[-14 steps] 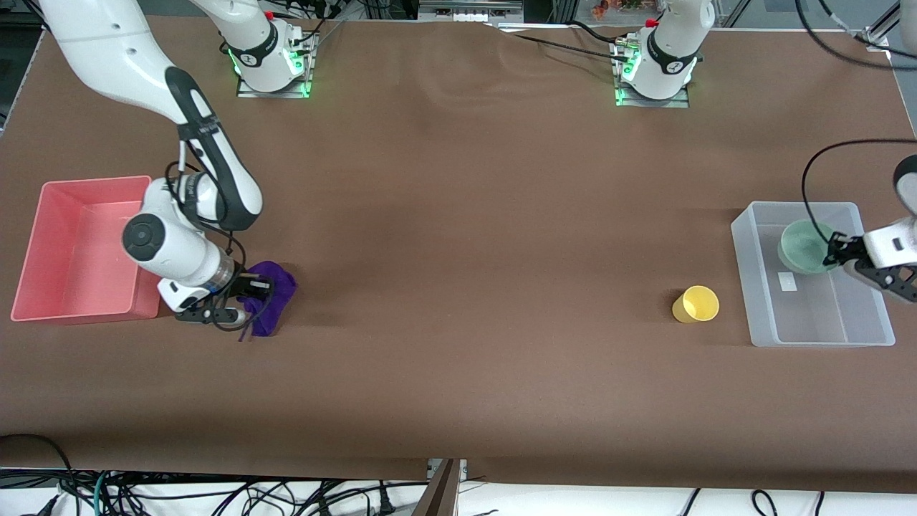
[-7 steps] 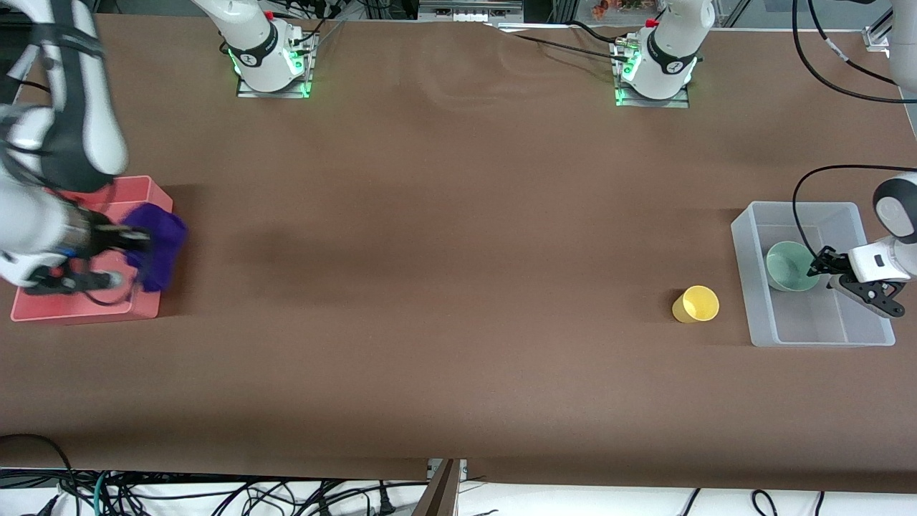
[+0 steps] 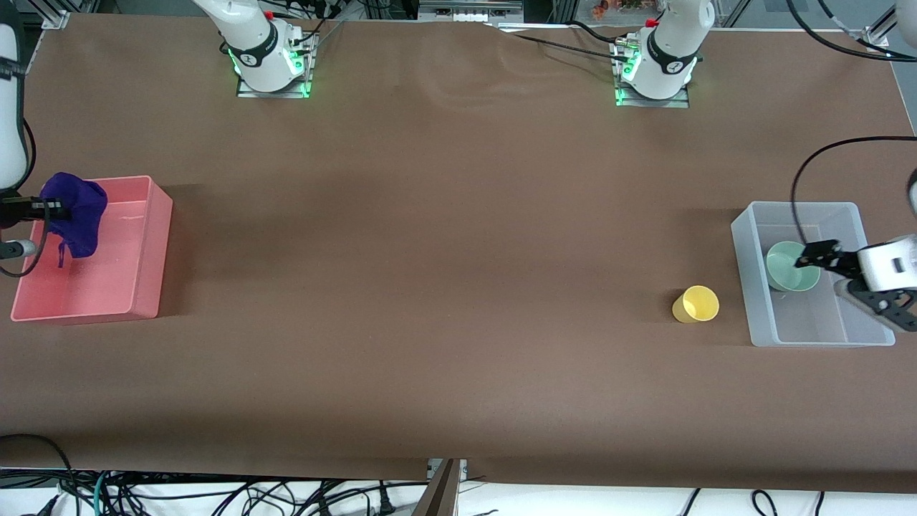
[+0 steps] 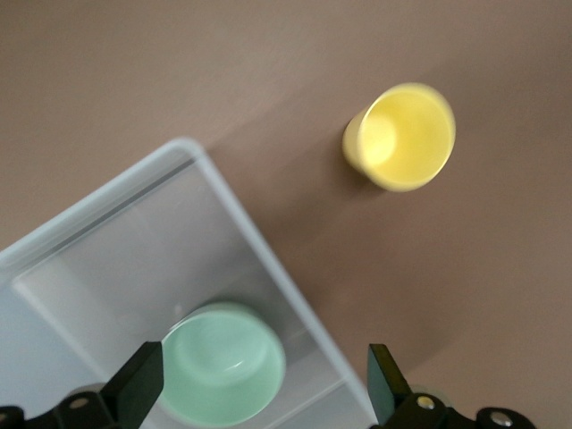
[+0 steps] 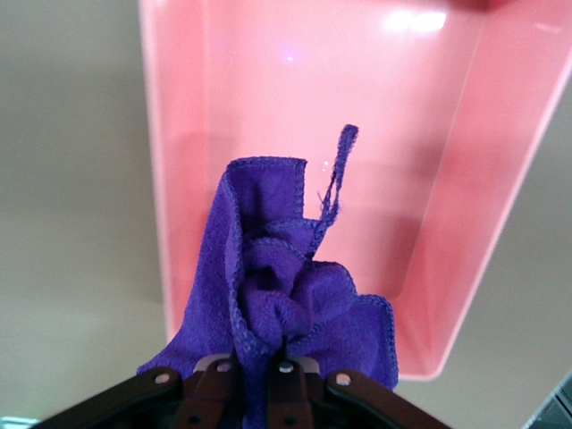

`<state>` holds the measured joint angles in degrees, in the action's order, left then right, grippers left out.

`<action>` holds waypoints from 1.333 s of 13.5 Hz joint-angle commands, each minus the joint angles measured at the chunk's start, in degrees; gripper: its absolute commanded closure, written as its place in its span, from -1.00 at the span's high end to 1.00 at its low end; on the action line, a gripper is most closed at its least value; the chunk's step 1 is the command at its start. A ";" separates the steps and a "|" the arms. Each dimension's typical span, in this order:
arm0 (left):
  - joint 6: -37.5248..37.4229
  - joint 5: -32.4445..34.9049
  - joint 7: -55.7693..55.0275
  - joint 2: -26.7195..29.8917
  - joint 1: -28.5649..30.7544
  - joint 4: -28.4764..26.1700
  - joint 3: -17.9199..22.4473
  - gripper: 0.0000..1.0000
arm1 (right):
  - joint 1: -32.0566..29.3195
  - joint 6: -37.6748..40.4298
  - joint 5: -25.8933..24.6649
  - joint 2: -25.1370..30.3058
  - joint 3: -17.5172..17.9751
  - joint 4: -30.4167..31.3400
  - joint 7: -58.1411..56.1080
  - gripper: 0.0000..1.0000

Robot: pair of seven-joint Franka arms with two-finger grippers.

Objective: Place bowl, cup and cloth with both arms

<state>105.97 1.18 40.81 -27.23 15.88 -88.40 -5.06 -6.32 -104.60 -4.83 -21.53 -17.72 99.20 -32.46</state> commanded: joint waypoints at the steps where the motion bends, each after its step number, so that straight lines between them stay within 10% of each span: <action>1: 2.55 -0.48 -6.53 -3.86 -4.54 1.30 0.40 1.00 | -0.89 -9.26 0.17 -0.97 -0.56 6.59 -2.52 -1.00; 5: 9.68 0.23 -6.10 -8.88 -7.97 0.51 0.40 0.96 | -0.80 -21.14 2.28 -4.82 -0.48 12.06 -2.43 -1.00; 8: 14.08 0.14 -6.10 -12.40 -9.11 -0.19 0.40 -0.19 | -0.63 -23.28 3.68 -7.47 -0.48 12.15 -2.52 -1.00; 9: 14.69 0.14 -6.10 -13.28 -9.38 -0.37 0.40 -0.53 | -0.54 -23.54 4.13 -7.74 -0.48 12.07 -2.44 0.27; 10: 14.96 0.14 -6.10 -13.29 -9.38 -0.89 0.40 -0.96 | -0.54 -23.02 4.48 -7.13 -0.48 11.72 -2.43 0.99; 18: 1.56 0.14 -3.02 -2.76 -7.54 0.07 1.10 -1.00 | 1.30 2.60 5.80 3.33 6.10 -8.91 0.53 1.00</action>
<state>113.88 1.19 36.07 -35.65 7.43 -87.20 -4.53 -5.95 -109.48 0.53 -18.97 -13.58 96.35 -33.60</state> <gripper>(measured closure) 0.965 0.013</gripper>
